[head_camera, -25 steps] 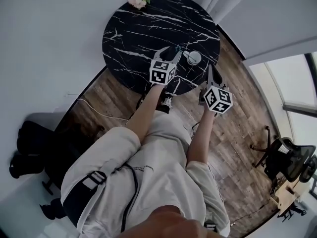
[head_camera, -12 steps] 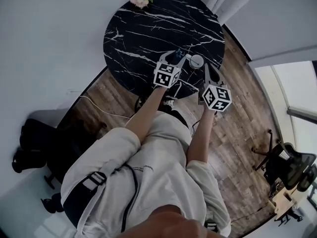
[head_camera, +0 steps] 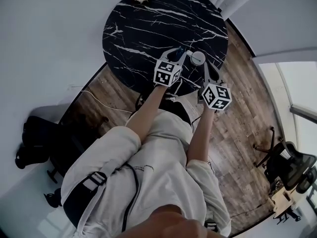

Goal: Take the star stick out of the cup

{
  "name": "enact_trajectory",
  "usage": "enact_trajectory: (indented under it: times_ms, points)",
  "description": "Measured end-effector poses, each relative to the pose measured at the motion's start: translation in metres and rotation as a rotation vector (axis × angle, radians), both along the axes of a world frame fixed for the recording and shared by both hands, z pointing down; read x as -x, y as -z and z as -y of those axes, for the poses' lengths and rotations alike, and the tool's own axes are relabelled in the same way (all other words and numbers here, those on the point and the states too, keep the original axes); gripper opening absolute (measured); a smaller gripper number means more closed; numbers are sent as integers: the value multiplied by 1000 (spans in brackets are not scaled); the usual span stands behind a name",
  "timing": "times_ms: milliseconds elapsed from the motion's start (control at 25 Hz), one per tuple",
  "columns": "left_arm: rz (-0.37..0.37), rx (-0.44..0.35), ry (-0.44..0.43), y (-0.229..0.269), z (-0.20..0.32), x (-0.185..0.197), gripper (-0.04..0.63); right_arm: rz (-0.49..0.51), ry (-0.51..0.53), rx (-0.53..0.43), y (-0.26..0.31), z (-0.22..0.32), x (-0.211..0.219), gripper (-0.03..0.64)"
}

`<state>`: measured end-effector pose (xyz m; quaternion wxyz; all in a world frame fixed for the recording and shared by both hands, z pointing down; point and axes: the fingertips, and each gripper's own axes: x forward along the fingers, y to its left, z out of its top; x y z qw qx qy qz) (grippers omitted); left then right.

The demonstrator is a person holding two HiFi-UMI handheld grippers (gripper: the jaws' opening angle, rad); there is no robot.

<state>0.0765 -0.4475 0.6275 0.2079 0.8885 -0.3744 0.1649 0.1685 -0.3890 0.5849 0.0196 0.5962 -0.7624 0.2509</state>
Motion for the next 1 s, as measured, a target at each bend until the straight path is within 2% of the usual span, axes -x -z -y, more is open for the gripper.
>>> enact_trajectory:
  times_ms: [440,560,1000]
  points:
    - [39,-53,-77,13,1,-25,43,2,-59,2,4,-10,-35,37]
    - [26,-59,-71,23,8,-32,35,-5,-50,-13,14,-5,-43,37]
    - [61,-97,-98,31,-4,-44,32,-9,-26,-10,12,-17,-48,37]
